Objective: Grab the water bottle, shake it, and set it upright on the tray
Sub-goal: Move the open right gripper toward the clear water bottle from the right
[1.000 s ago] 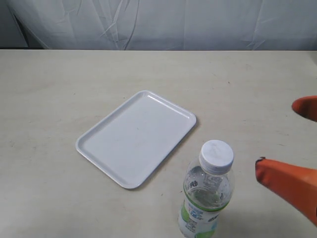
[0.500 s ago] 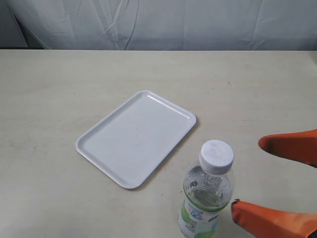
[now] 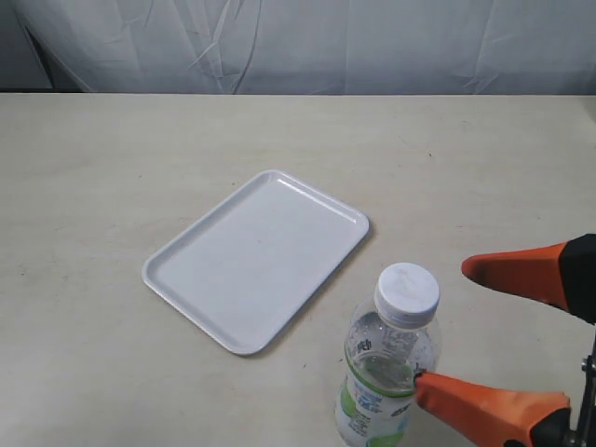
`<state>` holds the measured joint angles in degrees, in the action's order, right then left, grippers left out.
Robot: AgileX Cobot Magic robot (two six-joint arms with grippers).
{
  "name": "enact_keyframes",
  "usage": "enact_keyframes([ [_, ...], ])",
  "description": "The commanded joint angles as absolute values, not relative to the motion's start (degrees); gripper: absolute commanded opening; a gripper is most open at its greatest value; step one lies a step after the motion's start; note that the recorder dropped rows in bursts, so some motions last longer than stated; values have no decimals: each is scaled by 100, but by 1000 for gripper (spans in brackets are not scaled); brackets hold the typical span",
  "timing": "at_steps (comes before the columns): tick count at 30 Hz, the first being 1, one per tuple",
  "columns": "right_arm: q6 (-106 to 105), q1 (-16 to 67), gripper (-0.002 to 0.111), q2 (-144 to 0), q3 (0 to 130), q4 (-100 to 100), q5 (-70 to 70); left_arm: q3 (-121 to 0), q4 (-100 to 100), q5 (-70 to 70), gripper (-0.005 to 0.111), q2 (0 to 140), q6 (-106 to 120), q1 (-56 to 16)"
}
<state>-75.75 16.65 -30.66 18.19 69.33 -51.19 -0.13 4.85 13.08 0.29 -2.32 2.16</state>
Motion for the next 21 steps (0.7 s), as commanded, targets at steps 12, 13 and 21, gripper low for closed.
enact_keyframes([
  [12,-8674,1670,104,-4408,1797,7413,-5591,0,481,1290,0,0,-254,217],
  [13,-8748,1682,104,-4466,1797,7444,-5619,0,481,1290,0,0,-254,217],
  [21,-9333,2511,104,-5284,1797,7718,-4963,0,481,1290,0,0,-254,217],
])
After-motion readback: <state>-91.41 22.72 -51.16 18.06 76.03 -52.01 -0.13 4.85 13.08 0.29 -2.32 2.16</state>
